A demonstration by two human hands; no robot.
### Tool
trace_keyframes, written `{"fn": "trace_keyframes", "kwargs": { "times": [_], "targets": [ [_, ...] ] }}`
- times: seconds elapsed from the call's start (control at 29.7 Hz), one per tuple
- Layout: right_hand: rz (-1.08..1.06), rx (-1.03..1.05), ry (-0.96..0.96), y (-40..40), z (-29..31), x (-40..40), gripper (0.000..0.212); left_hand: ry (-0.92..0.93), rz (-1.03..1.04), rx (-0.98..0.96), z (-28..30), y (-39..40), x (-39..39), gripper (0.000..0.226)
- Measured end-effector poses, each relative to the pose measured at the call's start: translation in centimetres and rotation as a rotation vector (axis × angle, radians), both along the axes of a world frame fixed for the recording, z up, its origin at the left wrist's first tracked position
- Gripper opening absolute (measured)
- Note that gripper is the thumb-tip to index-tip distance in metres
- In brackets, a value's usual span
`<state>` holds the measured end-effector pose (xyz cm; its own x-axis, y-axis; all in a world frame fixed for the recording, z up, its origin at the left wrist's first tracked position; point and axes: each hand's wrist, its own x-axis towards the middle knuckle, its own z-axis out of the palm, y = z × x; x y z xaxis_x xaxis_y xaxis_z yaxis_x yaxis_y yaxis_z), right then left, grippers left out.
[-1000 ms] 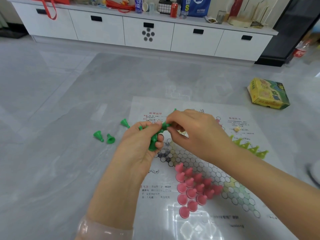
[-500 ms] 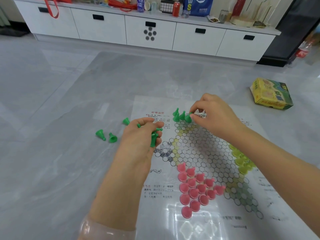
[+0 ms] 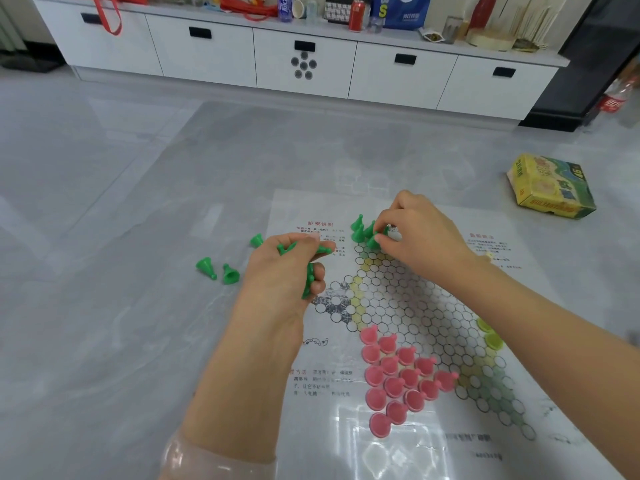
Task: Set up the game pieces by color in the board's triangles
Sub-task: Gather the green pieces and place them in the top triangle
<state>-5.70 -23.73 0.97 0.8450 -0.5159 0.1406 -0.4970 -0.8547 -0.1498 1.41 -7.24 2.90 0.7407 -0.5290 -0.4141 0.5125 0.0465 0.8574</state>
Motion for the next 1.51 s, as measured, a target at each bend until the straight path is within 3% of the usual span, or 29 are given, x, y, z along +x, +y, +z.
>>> {"fn": "trace_keyframes", "kwargs": {
  "times": [0.5,0.64,0.71,0.77,0.84,0.91,1.01,1.21,1.51],
  "targets": [
    [0.017,-0.005,-0.020,0.1,0.0,0.0,0.019,0.027,-0.050,-0.008,0.4,0.4,-0.1,0.016],
    [0.043,0.019,-0.139,1.0,1.7,-0.3,0.014,0.001,-0.083,-0.006,0.4,0.6,-0.1,0.020],
    [0.107,0.141,-0.255,2.5,3.2,-0.3,0.013,-0.029,-0.102,-0.007,0.3,0.5,-0.2,0.022],
    [0.176,0.399,-0.310,4.3,4.7,-0.3,0.014,-0.059,-0.110,0.002,0.3,0.5,-0.3,0.024],
    [0.242,0.612,-0.274,5.6,5.5,-0.3,0.014,-0.061,-0.099,0.000,0.4,0.5,-0.3,0.025],
    [0.309,0.655,-0.248,6.2,5.4,-0.5,0.015,-0.051,-0.086,-0.014,0.4,0.6,-0.4,0.027],
    [0.309,0.611,-0.313,6.3,4.9,-0.6,0.023,-0.062,-0.082,-0.010,0.3,0.7,-0.3,0.027],
    [0.349,0.553,-0.358,6.4,4.8,-0.6,0.005,-0.058,-0.053,-0.002,0.3,0.7,-0.1,0.026],
    [0.510,0.142,-0.354,6.2,4.1,-0.1,0.015,-0.069,-0.027,0.016,0.2,0.6,-0.2,0.024]
  ]
}}
